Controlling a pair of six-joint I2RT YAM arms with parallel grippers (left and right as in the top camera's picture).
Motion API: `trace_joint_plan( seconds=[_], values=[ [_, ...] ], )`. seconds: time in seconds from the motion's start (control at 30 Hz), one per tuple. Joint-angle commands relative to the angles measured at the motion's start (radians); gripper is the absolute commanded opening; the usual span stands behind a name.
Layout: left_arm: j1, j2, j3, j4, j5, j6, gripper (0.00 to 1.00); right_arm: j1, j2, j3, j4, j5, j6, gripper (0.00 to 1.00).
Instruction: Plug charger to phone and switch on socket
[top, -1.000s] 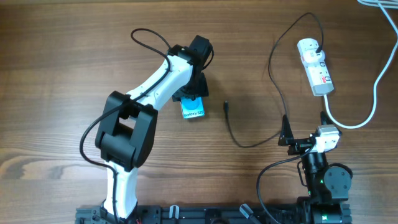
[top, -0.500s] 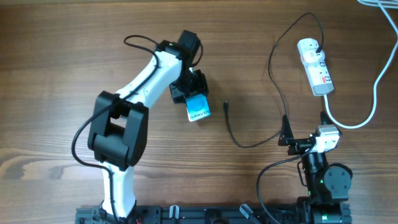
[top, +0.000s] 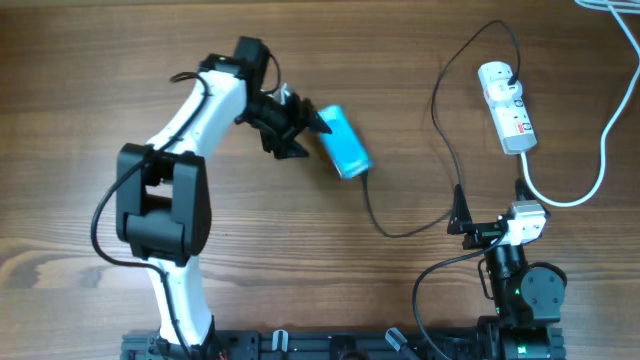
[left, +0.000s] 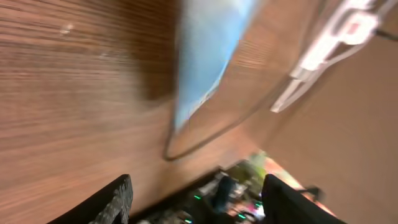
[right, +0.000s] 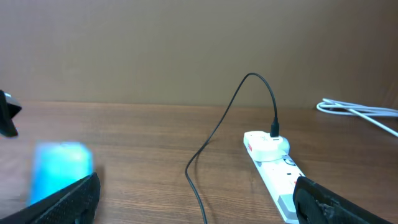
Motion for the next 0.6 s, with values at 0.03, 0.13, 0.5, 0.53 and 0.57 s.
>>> trace_joint_plan(
  seconds=[0.03,0.13,0.5,0.53,0.57],
  values=[
    [0.055,-0.044,0.002,-0.007,0.153,0.069,0.66,0.004,0.0,-0.001,0.003,0.014,0.002,1.0],
    [0.054,-0.044,0.002,-0.018,0.122,0.077,0.67,0.004,0.0,-0.001,0.005,0.013,0.003,1.0],
    [0.014,-0.064,0.006,0.041,-0.148,0.072,0.91,0.004,0.0,-0.001,0.209,-0.258,0.319,1.0],
    [0.001,-0.074,0.014,0.039,-0.194,0.071,0.93,0.004,0.0,-0.001,0.234,-0.255,0.317,1.0],
    [-0.015,-0.085,0.021,0.035,-0.251,0.061,0.95,0.004,0.0,0.0,0.245,-0.241,0.317,1.0]
  ],
)
